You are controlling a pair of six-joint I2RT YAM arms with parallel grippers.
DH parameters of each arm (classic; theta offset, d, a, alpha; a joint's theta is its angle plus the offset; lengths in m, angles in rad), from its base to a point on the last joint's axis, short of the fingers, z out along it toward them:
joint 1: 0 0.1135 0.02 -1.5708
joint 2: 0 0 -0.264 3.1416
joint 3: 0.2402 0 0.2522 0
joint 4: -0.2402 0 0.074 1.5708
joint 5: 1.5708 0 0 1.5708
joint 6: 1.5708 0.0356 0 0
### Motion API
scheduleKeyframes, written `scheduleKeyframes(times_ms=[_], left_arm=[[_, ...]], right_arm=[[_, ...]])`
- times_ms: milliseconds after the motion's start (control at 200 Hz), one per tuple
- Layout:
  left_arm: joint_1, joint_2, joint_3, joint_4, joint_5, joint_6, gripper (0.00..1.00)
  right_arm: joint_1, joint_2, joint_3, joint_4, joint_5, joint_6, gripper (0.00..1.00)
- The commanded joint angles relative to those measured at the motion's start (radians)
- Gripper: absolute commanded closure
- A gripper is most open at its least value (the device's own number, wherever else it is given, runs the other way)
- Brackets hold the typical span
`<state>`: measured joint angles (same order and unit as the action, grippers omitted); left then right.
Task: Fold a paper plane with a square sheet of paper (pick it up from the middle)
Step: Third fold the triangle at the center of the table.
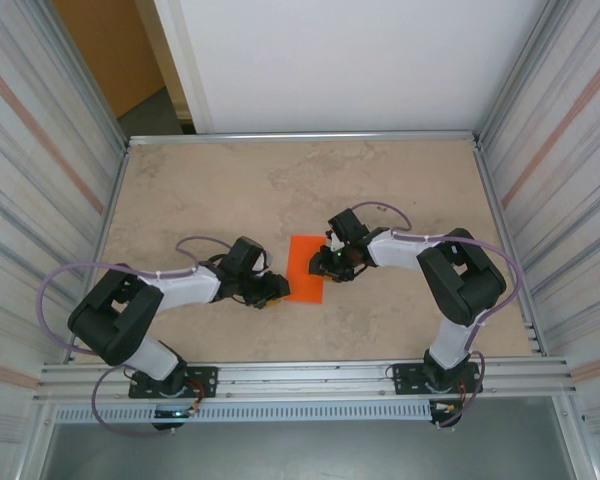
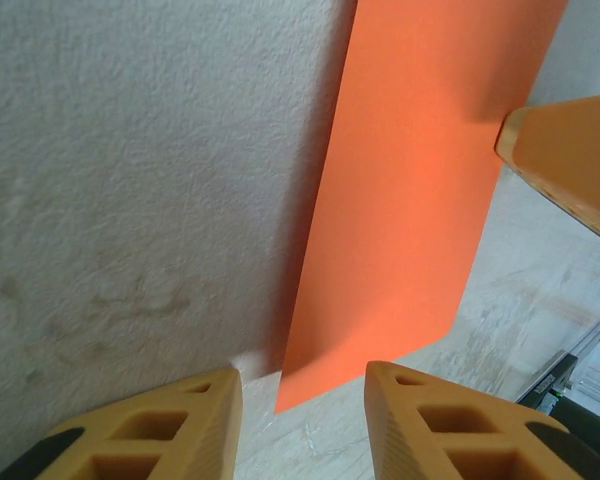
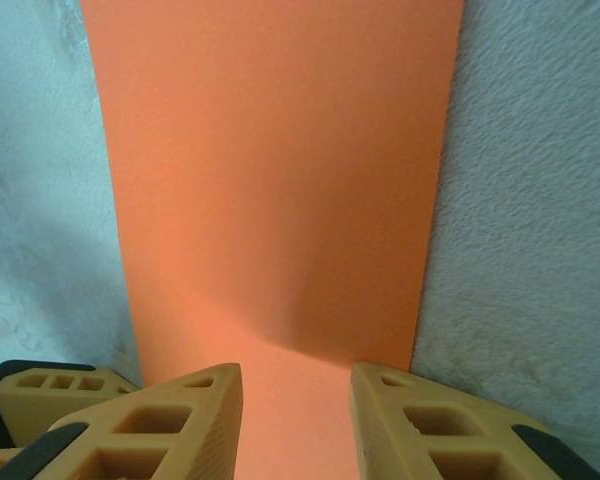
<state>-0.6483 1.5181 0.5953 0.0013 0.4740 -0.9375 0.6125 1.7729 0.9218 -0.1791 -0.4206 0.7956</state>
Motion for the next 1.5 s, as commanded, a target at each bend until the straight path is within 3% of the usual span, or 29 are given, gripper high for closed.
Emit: scheduleKeyframes(times_ms=[0,416,907,1243,1493], left_arm=[[-0.006,0.024,0.012,0.068,0.035,-0.017,0.64],[0.038,0.086,0.064,0.137,0.116,-0.033,0.69],[0.122,0.198,0.134,0.130,0.237,0.001,0.82],[0.144,0.214,0.161,0.102,0.253,0.011,1.00],[0.144,0.127,0.113,0.126,0.186,-0.091,1.00]], right_arm=[[-0.011,0.048,-0.046,-0.049,0.043,-0.031,0.67],[-0.013,0.039,-0.066,-0.028,0.045,-0.026,0.67],[-0.017,0.013,-0.093,0.033,0.014,-0.033,0.68],[-0.016,-0.089,-0.103,0.087,0.012,-0.111,0.57],[0.032,-0.304,-0.126,0.085,0.207,-0.301,0.41]])
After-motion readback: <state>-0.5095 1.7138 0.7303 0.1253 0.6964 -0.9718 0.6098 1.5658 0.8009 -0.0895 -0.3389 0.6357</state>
